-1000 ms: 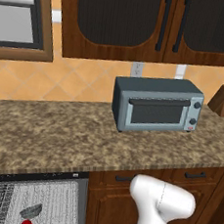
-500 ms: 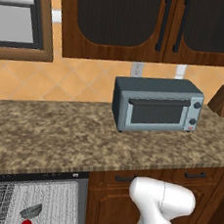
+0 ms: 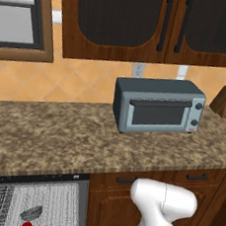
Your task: Pick up the cup and bowl from the counter, place them in the dishwasher, and close the dishwasher door.
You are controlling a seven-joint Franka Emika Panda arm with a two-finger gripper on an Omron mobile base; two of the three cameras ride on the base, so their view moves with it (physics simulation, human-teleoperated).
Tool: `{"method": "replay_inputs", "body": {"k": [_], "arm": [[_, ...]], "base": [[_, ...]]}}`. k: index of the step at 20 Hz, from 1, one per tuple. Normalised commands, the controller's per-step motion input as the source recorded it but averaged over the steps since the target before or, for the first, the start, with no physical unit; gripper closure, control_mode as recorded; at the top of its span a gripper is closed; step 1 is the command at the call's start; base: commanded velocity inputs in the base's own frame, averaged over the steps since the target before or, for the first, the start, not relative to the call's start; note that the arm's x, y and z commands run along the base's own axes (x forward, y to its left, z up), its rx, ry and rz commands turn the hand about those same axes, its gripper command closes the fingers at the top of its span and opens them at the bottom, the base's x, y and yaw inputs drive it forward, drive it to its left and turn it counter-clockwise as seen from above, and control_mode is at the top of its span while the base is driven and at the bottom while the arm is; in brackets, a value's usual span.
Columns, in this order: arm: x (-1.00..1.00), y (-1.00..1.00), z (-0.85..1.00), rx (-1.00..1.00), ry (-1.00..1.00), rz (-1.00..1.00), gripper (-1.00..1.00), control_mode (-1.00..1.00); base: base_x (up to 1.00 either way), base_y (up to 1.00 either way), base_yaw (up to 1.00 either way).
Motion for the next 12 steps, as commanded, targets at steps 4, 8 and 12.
{"method": "replay_inputs", "body": {"k": [4, 8, 12], "arm": [[-0.78, 0.00, -0.50, -0.08, -0.10, 0.03, -1.00, -1.00], [-0.04, -0.06, -0.82, -0.13, -0.24, -0.03, -1.00, -1.00], [0.78, -0.16, -1.00, -0.14, -0.33, -0.07, -1.00, -1.00]], "base": [[0.00, 0.00, 0.00], [0.00, 0.00, 0.00], [0.00, 0.00, 0.00]]}}
